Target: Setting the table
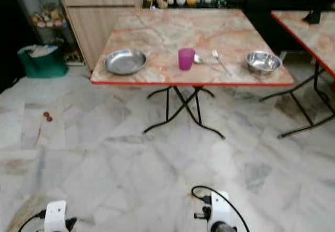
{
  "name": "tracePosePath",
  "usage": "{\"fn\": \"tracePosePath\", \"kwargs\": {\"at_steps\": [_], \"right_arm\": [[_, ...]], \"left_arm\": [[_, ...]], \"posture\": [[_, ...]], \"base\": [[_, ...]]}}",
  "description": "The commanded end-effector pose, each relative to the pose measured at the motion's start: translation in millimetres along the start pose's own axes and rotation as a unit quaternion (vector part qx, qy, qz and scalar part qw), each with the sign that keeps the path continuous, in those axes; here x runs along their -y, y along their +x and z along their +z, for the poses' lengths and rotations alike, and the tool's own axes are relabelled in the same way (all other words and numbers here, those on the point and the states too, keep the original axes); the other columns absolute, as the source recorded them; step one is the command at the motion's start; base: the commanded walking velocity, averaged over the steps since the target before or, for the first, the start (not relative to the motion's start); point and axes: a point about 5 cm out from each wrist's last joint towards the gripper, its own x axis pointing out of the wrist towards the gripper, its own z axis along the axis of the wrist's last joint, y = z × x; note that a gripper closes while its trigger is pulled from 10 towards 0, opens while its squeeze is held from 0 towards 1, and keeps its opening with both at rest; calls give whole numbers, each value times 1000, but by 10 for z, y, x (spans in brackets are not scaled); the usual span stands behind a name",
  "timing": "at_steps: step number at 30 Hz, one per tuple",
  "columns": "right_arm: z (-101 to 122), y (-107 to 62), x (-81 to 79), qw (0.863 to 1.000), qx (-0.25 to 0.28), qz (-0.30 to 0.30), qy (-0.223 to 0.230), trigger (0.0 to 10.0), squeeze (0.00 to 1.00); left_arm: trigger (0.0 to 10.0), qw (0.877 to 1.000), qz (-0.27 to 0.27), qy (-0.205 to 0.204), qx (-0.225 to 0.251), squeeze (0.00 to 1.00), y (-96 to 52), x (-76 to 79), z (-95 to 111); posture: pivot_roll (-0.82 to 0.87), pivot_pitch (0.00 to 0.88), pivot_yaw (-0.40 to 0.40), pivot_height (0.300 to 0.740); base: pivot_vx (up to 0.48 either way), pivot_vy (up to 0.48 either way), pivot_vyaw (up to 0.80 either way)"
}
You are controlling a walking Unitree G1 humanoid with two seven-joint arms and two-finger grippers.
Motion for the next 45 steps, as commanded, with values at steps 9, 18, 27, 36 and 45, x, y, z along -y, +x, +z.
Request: {"fn": "tracePosePath", "kwargs": {"at_steps": [9, 18, 27, 36, 45], "right_arm": [[-32, -9, 14, 1000, -4, -4, 1, 10000, 0], [-18, -3, -3, 1000, -2, -1, -1, 10000, 0], [-5, 4, -28, 1000, 0, 1, -2, 10000, 0], [-11, 0, -14, 1000, -1, -1, -4, 10000, 0], [-8, 2, -20, 1000, 0, 0, -7, 10000, 0]], "left_arm": [[10000, 1000, 0, -6, -9, 0, -13, 14, -55], [10000, 1000, 7, -2, -10, 0, -21, -12, -70], [10000, 1000, -1, -8, -21, 0, -32, -26, -110], [10000, 999, 2, -9, -33, 0, -68, -113, -187], [10000, 999, 1, -10, -38, 0, -71, -92, -209]], "posture": [[20, 21, 6, 740], [24, 11, 6, 740], [25, 22, 6, 740], [23, 36, 2, 740], [23, 36, 2, 740]], "base": [[0, 474, 0], [0, 135, 0], [0, 0, 0], [27, 0, 0], [300, 0, 0]]}}
